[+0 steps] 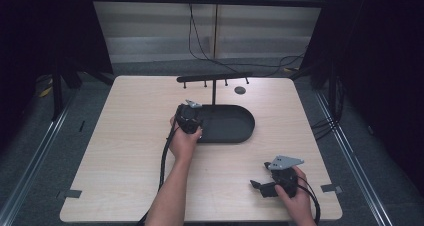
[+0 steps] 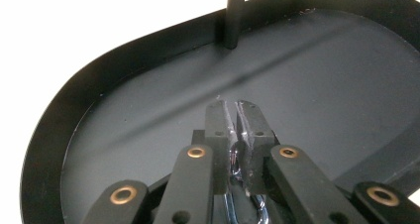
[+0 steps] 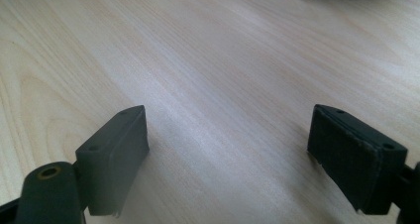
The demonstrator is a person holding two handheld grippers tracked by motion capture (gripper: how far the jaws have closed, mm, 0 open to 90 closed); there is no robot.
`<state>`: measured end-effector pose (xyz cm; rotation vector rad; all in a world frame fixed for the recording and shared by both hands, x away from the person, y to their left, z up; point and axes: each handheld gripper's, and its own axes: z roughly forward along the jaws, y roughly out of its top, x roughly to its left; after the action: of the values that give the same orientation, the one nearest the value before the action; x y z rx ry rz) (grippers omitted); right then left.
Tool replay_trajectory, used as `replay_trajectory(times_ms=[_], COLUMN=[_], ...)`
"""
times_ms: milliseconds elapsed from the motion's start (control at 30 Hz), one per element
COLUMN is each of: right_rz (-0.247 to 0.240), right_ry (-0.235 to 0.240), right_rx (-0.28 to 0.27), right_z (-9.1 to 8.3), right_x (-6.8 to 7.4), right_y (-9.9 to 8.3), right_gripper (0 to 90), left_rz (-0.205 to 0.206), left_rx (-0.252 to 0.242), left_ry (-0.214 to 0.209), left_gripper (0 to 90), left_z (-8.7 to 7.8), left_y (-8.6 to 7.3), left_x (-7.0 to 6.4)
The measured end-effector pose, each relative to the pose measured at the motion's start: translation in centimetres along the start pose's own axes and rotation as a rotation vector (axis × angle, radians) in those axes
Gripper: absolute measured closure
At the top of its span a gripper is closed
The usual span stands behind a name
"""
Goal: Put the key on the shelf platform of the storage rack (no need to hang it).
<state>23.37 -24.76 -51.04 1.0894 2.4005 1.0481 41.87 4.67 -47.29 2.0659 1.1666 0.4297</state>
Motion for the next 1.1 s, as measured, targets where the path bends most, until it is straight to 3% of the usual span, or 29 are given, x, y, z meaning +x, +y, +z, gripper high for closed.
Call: replay_trajectory(times_ms=[200, 633, 767, 900, 1100], right_rz=[0.0, 0.001, 0.001, 0.002, 0.002], right_ry=[0.0, 0.0, 0.0, 0.0, 0.0], right_rx=[0.0, 0.0, 0.0, 0.0, 0.0], right_z=[0.0, 0.0, 0.0, 0.0, 0.0], right_x=[0.0, 0.0, 0.0, 0.0, 0.0], right_y=[0.0, 0.0, 0.0, 0.0, 0.0], right_gripper=[15.4, 15.4, 15.4, 15.4, 15.4], left_rz=[0.0, -0.047, -0.04, -0.065, -0.067], left_rx=[-0.003, -0.011, -0.011, -0.025, -0.045], left_ry=[0.0, -0.02, -0.022, -0.048, -0.048], left_gripper=[79.0, 53.1, 46.7, 39.5, 28.4], left_z=[-0.4, -1.3, -1.6, -1.7, -2.3], left_y=[0.1, 0.3, 0.3, 0.3, 0.3], left_x=[0.1, 0.7, 0.9, 1.1, 1.4])
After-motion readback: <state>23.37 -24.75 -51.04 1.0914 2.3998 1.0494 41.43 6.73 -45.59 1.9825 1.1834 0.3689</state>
